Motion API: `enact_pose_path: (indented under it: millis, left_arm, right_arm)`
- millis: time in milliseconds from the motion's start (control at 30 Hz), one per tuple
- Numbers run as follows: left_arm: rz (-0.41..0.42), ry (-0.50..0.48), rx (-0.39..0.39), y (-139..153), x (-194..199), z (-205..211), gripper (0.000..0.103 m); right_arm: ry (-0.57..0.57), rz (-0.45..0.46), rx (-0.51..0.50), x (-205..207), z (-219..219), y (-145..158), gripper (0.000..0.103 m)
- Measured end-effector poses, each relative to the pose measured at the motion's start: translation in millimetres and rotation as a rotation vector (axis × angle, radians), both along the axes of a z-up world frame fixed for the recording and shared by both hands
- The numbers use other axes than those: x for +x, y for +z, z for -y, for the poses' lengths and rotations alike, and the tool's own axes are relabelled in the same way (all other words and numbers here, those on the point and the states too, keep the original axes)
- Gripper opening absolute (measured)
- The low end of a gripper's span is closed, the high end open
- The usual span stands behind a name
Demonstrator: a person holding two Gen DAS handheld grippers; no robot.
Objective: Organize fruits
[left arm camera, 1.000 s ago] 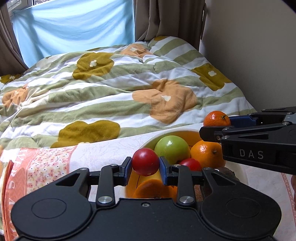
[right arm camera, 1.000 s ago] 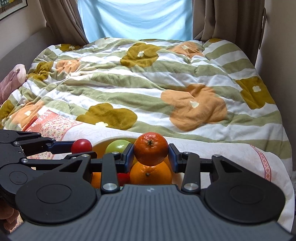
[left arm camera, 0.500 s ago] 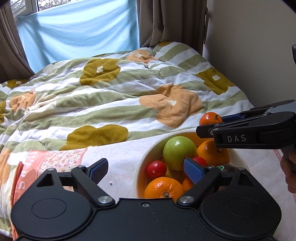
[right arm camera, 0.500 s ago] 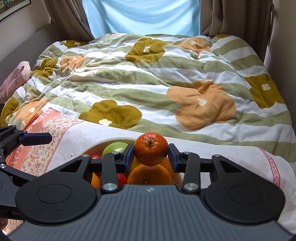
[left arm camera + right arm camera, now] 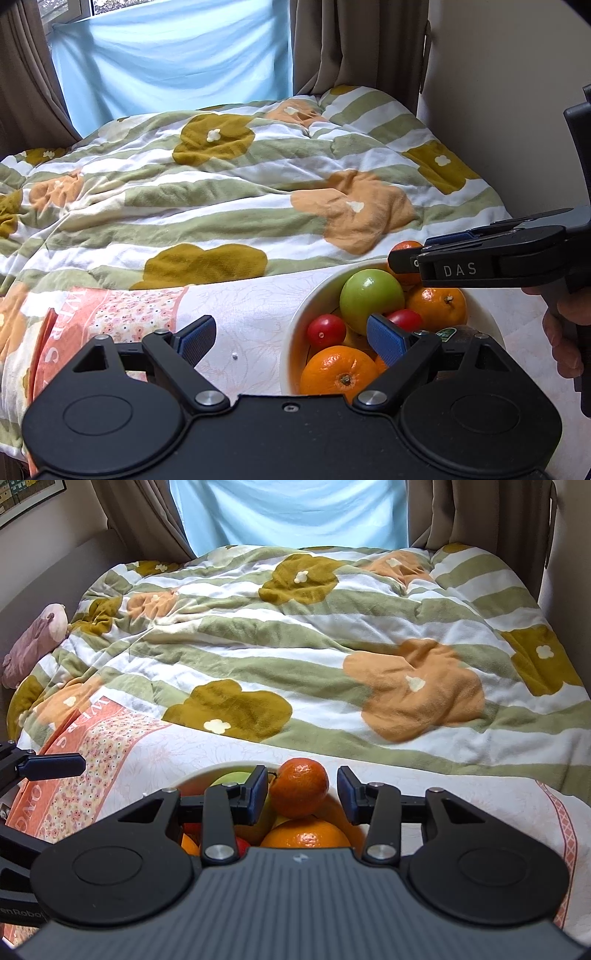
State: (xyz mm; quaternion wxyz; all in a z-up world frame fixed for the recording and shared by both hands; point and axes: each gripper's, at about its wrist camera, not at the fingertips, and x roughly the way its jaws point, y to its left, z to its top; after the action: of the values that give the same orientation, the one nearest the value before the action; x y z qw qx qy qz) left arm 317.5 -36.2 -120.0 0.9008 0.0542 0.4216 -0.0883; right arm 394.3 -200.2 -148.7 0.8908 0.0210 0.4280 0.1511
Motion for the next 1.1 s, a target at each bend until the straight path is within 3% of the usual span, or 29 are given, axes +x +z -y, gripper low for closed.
enact_pose_path:
  millis: [67,233,300,567,767,1000,1100]
  left_arm:
    - [0.001,0.004,-0.001,0,0,-1,0.092]
    - [0.007,0.013,-0.003,3,-3,-3,0.092]
    - [0.013,0.013,-0.004,6,-6,-4,0.092]
    - [0.089,0.006,-0.023,34,-32,-11,0.092]
    - [0.158,0.007,-0.040,65,-74,-24,0.092]
    - [0.234,0.017,-0.061,100,-137,-38,0.092]
    - [0.267,0.031,-0.067,113,-163,-44,0.098]
  right_arm:
    - [0.000,0.003,0.010,-1,1,1,0.060]
    - [-0.012,0.029,0.024,-7,2,9,0.082]
    - [-0.017,0.036,0.025,-11,2,14,0.086]
    - [-0.054,0.103,0.022,-45,3,52,0.087]
    - [-0.122,0.162,0.016,-100,5,93,0.087]
    - [-0.214,0.219,0.010,-186,6,130,0.103]
    - [-0.243,0.254,-0.013,-223,5,141,0.103]
